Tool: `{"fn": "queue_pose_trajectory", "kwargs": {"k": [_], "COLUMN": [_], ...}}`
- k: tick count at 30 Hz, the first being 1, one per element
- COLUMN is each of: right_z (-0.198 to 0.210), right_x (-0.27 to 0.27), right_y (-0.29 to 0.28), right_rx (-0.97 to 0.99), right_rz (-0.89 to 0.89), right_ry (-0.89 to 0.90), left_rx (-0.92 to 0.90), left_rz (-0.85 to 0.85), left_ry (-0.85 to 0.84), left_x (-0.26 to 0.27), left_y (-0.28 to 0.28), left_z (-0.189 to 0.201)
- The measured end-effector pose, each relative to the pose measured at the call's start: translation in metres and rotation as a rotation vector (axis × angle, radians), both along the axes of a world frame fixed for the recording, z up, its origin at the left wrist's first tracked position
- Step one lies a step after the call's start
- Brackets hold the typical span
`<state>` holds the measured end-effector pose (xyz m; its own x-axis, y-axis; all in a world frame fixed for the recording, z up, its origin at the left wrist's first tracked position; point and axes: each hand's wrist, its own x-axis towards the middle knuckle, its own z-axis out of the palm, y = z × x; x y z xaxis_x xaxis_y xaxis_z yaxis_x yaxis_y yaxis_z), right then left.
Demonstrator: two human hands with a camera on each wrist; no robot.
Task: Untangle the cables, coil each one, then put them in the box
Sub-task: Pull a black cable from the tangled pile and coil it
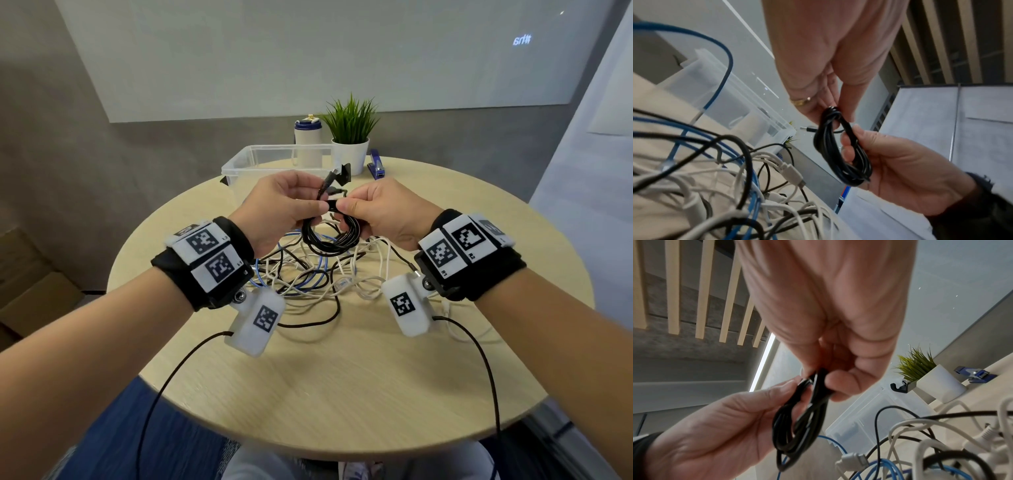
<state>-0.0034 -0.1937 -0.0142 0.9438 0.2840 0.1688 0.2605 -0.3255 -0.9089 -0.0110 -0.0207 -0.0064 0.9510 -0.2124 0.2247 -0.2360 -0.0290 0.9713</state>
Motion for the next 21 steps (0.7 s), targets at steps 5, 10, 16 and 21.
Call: {"fn": "queue_pose_trajectory", "kwargs": {"k": [5, 10, 16, 21], "right_z": [0.001, 0.004, 0.008, 0.011], "right_x": [-0.001, -0.004, -0.009, -0.006], "right_y": [0.002, -0.001, -0.002, -0.005], "right_rx": [0.048, 0.148, 0.122, 0.197], "right_rz": [0.002, 0.059, 0.060, -0.011], "right_ry": [0.044, 0.102, 0.084, 0.046], "left_rx": [0.134, 0.169, 0.075, 0.137], "left_rz": [0.011, -0.034, 0.011, -0.055], "left_ry": [-0.122, -0.151, -0.097, -0.109], "left_x": [-0.002, -0.001, 0.001, -0.002], "left_y": [-0.001, 0.001, 0.000, -0.001], "left_z": [0.002, 0.002, -0.001, -0.001]}}
